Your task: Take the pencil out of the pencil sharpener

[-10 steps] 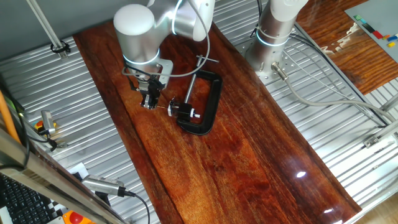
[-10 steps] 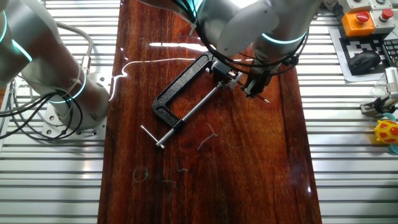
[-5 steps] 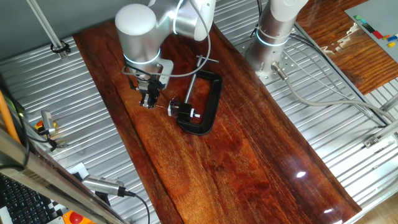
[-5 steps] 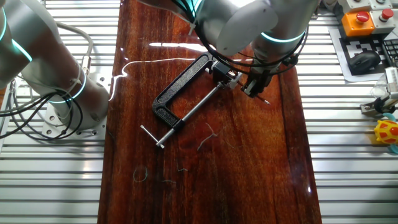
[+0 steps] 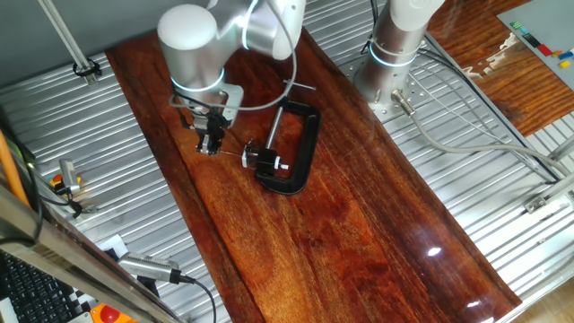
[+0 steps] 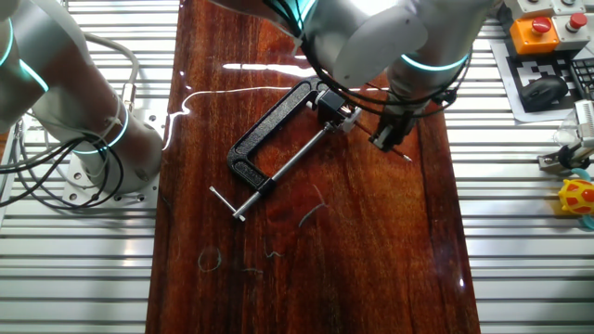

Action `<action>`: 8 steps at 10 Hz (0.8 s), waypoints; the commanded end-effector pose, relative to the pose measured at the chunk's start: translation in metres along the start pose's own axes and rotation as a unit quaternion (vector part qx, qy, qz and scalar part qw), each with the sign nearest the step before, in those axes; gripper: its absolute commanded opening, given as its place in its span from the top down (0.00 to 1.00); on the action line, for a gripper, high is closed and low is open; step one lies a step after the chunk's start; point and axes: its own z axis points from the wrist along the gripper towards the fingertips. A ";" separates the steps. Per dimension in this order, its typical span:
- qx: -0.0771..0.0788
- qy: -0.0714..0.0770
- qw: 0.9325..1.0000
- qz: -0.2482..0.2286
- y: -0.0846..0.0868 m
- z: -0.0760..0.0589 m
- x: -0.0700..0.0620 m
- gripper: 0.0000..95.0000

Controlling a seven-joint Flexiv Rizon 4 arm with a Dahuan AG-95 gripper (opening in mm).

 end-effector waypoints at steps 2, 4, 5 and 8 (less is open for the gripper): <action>0.000 -0.001 1.000 -0.005 0.003 -0.004 0.011 1.00; 0.001 -0.003 1.000 -0.008 0.003 -0.005 0.020 1.00; 0.000 -0.004 1.000 -0.007 0.003 -0.006 0.026 1.00; -0.001 -0.004 1.000 -0.008 0.001 -0.008 0.035 1.00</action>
